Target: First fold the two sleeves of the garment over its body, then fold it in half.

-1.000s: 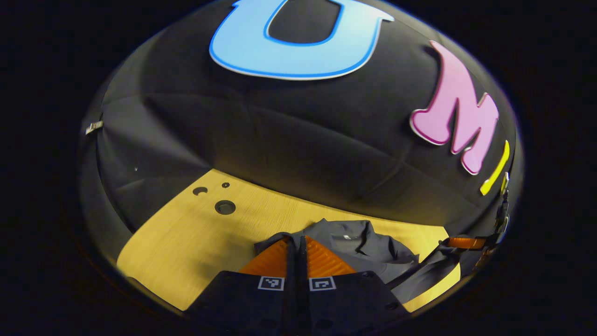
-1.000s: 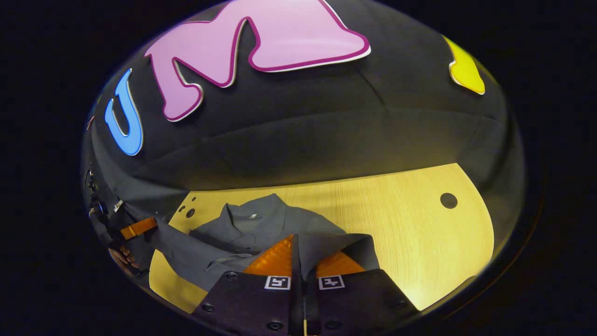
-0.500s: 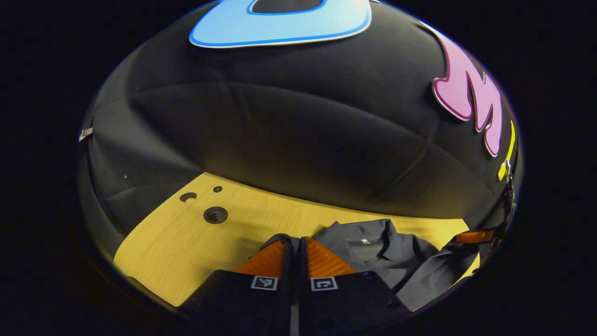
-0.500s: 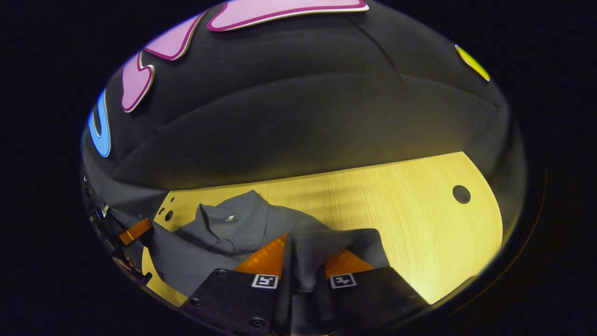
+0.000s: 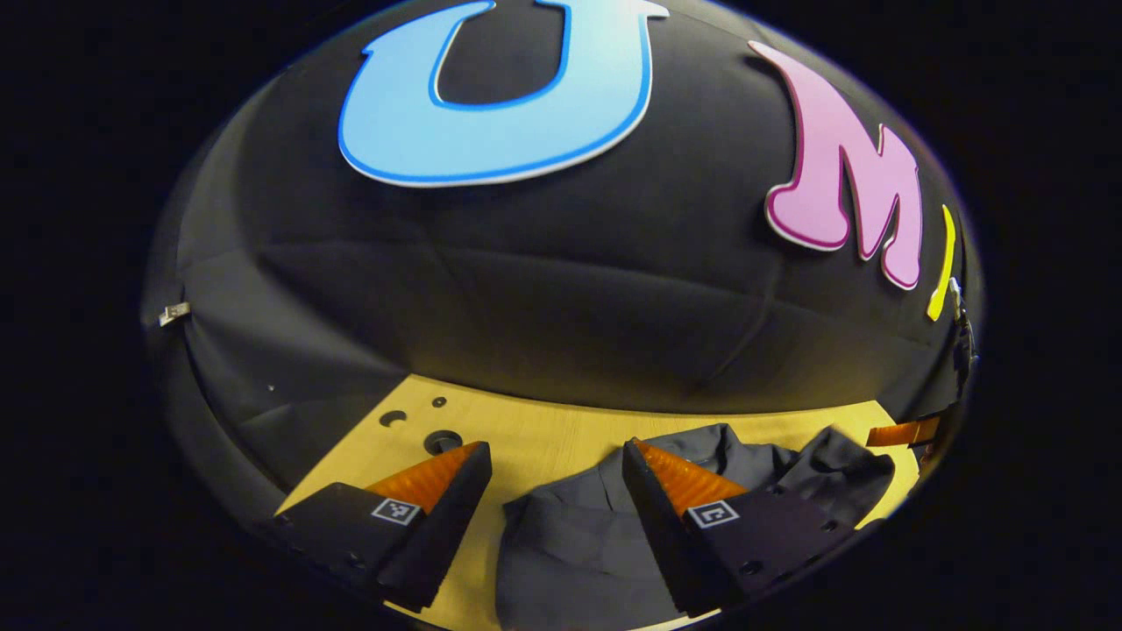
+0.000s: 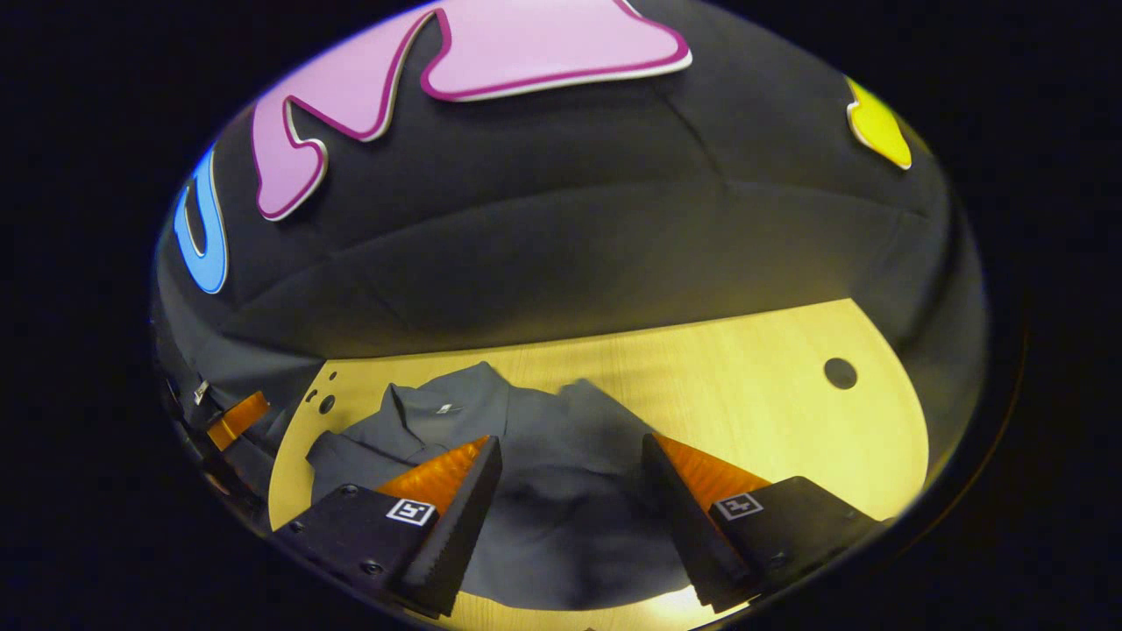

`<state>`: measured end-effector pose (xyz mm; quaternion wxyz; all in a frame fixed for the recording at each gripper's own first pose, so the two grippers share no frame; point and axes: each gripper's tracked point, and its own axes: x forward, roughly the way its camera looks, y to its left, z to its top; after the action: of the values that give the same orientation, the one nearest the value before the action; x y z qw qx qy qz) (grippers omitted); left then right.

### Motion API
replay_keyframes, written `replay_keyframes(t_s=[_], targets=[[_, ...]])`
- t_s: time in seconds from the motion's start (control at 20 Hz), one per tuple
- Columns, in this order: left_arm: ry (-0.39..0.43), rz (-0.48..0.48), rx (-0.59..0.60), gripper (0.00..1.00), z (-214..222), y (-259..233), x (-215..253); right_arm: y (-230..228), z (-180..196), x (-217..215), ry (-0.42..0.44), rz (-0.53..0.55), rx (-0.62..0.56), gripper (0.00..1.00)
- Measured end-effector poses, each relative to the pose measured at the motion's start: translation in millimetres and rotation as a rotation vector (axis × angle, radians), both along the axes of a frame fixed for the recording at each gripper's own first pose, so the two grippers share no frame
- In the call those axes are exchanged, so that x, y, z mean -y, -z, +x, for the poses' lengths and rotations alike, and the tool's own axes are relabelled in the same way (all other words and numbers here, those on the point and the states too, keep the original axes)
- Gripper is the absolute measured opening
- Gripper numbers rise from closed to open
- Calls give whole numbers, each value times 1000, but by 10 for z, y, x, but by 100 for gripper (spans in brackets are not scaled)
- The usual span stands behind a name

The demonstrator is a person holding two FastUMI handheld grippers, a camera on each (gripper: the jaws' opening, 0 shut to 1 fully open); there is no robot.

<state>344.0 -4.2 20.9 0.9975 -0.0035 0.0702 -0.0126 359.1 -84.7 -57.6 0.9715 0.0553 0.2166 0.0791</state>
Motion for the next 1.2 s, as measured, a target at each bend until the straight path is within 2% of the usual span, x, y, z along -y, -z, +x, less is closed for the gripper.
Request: replay_keyframes(t_s=[0.2, 0.3, 0.45, 0.6, 0.85, 1.0, 1.2], targets=[[-33, 11, 87, 96, -566, -407, -144, -455, -387, 75, 12, -44, 127, 99], [-58, 42, 150, 95, -915, -611, -229, -743, -631, 99, 24, -51, 231, 99], [-58, 50, 223, 95, -1474, -809, -249, -1025, -1174, 48, 17, -85, 340, 99], [-51, -2, 334, 95, -2094, -982, -292, -1173, -1702, -47, 14, -98, 410, 99], [-39, -81, 329, 95, -2790, -692, -377, -1050, -2473, -299, -4, -118, 453, 98], [-76, -86, 324, 95, -3098, -491, -513, -828, -2878, -488, -12, -109, 450, 98], [-75, -66, 258, 95, -3379, -153, -495, -498, -3225, -689, -27, -90, 404, 98]])
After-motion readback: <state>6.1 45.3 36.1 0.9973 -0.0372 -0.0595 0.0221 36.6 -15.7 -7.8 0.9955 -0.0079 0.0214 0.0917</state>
